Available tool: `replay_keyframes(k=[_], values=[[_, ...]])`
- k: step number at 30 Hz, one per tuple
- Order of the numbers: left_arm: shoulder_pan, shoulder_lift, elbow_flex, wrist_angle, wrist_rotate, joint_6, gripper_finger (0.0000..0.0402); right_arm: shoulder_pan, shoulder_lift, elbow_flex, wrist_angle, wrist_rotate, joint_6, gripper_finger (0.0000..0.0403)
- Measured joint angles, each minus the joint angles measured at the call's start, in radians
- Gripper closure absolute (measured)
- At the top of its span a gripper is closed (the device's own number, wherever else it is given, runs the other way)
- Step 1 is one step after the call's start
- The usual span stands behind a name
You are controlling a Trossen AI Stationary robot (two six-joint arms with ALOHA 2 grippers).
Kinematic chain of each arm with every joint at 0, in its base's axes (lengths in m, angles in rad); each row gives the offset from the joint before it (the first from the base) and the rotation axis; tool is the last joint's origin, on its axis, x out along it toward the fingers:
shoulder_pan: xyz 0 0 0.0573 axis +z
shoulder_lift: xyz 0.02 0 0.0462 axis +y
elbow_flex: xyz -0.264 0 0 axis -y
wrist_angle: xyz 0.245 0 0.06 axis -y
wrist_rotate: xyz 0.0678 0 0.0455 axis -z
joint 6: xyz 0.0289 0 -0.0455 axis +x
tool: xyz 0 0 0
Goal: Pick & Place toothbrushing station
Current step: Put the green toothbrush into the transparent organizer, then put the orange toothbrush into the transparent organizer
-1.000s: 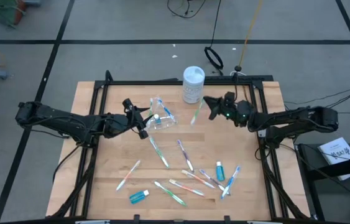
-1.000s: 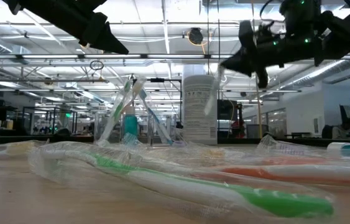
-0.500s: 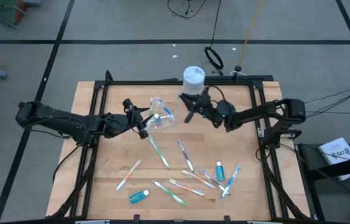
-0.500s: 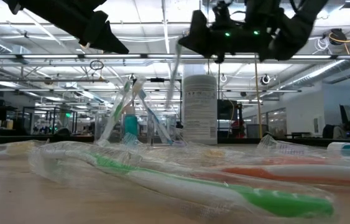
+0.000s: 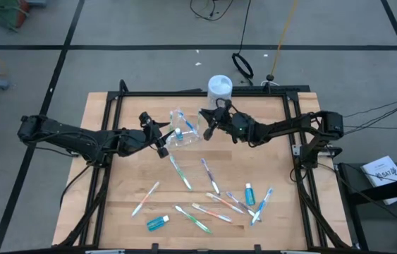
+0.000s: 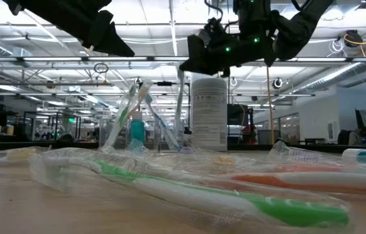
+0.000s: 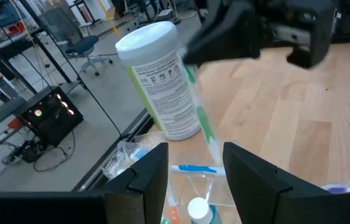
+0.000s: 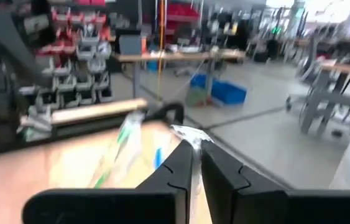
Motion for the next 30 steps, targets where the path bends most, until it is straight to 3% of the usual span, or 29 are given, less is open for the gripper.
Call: replay_keyframes(k=[10, 17, 22, 30], values=[[0.000, 0.000, 0.000, -0.005, 0.002, -0.054, 0.0240, 0.000, 0.000, 0.000, -0.060, -0.020, 0.022, 0.0359], [-0.012, 0.000, 0.000, -0.162, 0.027, -0.134, 0.0240, 0.007, -0.002, 0.000, -0.141, -0.021, 0.032, 0.0320], [-0.014, 0.000, 0.000, -0.345, 0.201, -0.246, 0.0240, 0.026, 0.000, -0.001, -0.234, -0.021, 0.044, 0.0302], [-0.080, 0.000, 0.000, -0.541, 0.651, -0.572, 0.0240, 0.054, -0.001, -0.001, -0.235, -0.021, 0.089, 0.0296]])
